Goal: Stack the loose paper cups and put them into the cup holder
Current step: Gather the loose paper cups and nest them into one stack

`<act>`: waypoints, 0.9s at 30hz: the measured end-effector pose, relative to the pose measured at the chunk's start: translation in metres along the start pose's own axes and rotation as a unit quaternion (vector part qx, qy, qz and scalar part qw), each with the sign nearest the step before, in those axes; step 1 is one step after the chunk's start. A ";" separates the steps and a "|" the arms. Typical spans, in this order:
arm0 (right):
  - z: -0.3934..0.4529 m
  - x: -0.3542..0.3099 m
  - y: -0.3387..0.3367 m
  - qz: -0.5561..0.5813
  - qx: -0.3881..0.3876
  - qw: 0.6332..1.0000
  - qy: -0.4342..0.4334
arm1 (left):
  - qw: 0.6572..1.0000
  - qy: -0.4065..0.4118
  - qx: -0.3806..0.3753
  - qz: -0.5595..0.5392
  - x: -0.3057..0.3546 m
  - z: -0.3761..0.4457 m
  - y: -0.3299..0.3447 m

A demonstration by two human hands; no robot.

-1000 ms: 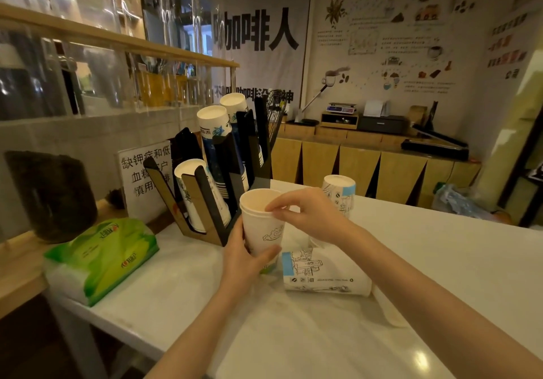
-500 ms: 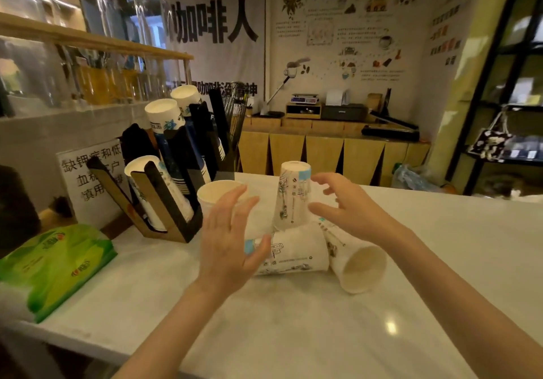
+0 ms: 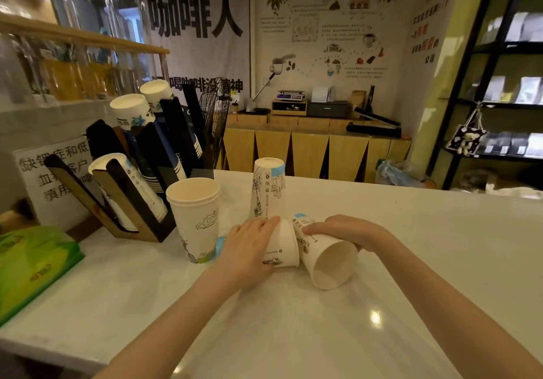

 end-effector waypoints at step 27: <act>-0.046 -0.135 -0.061 0.023 0.172 0.939 -0.295 | 0.866 -0.113 0.293 -0.390 -0.094 -0.012 -0.109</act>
Point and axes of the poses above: each hand's wrist, its own z-axis towards the middle knuckle, its own y-axis out of the palm, x = y × z, the point moved 2 cm from there along z, towards the middle knuckle, and after that the axes turned 11 degrees about -z, right-handed, at the moved point
